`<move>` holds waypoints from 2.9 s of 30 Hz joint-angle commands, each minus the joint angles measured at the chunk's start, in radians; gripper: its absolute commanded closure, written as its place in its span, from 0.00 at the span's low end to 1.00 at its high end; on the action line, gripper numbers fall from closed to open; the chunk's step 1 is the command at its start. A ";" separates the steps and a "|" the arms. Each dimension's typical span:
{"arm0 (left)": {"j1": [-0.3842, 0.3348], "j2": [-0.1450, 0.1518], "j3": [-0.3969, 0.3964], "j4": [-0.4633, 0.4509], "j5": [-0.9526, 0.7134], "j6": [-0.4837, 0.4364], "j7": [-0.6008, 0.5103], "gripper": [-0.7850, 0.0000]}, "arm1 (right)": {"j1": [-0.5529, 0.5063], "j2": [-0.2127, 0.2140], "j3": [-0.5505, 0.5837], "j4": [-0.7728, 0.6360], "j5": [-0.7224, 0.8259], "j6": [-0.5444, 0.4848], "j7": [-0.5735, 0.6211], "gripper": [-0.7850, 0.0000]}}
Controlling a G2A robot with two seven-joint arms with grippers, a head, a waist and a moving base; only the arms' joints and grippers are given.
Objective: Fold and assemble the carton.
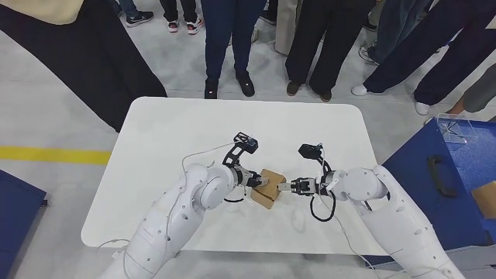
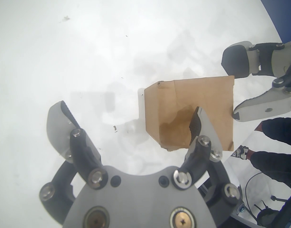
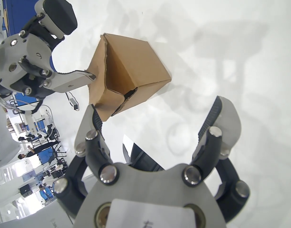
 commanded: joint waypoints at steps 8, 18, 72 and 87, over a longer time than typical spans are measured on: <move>-0.001 -0.003 -0.007 0.005 0.008 0.006 -0.002 0.00 | 0.005 0.000 0.014 0.005 0.015 -0.009 -0.001 0.00; 0.009 -0.006 -0.019 -0.008 -0.011 0.002 -0.018 0.00 | -0.023 0.007 0.021 -0.016 -0.035 -0.037 -0.008 0.00; -0.029 -0.032 -0.046 0.093 -0.153 0.051 -0.103 0.00 | -0.053 -0.018 -0.020 -0.038 -0.199 -0.076 -0.188 0.00; -0.045 -0.044 -0.026 0.120 -0.149 0.067 -0.079 0.00 | -0.038 -0.022 0.032 -0.032 -0.095 -0.063 -0.149 0.00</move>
